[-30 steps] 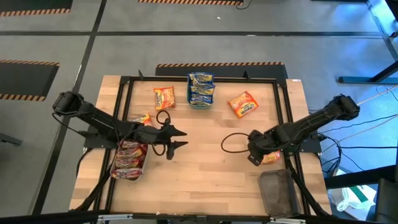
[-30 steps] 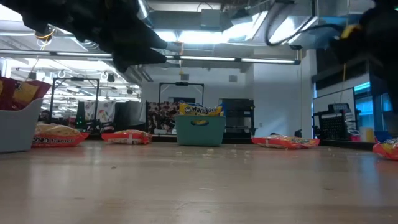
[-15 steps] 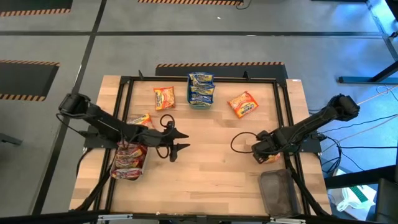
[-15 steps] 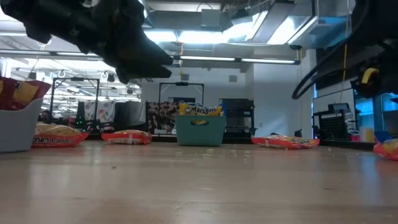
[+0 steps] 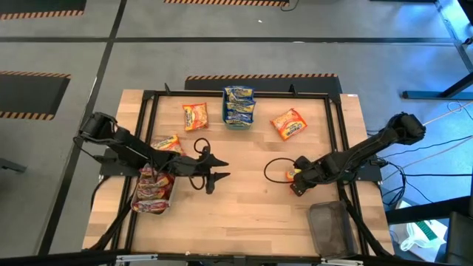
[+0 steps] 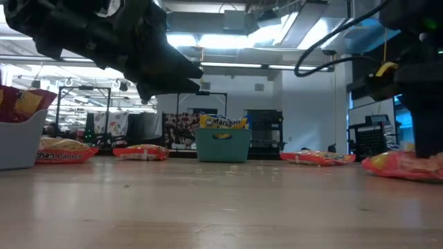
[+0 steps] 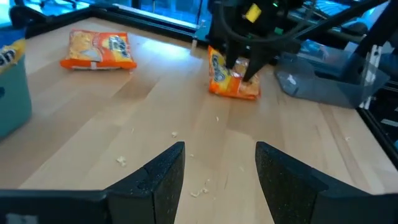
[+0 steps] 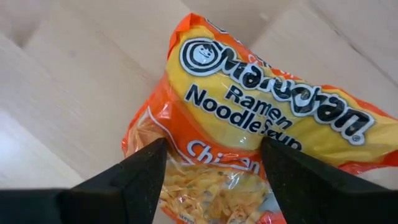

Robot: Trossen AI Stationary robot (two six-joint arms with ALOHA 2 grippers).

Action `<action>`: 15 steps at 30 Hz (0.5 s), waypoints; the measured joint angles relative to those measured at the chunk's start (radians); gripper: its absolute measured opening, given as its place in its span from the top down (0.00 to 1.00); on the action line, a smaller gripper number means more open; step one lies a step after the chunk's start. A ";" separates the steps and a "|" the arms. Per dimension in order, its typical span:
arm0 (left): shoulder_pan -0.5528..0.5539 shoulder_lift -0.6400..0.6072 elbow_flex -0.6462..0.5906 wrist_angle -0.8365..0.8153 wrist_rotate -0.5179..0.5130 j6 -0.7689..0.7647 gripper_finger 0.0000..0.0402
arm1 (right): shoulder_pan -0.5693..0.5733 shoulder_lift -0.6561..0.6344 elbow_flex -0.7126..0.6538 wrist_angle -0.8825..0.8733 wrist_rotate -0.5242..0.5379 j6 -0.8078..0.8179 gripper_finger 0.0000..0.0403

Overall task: Sort Maruchan noodles
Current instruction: Put the orange noodle pack into the black bin

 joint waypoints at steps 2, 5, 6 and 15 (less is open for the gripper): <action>0.006 0.000 0.000 0.017 -0.001 0.000 0.53 | -0.005 0.031 0.002 0.034 0.003 -0.026 0.34; 0.011 -0.001 0.000 0.053 -0.001 -0.005 0.53 | -0.005 0.077 0.004 0.118 0.030 -0.067 0.34; 0.014 -0.001 0.000 0.054 0.000 -0.005 0.53 | -0.006 0.087 0.004 0.149 0.042 -0.083 0.34; 0.029 -0.001 0.000 0.056 -0.001 -0.013 0.53 | -0.033 0.112 -0.001 0.345 0.105 -0.214 0.34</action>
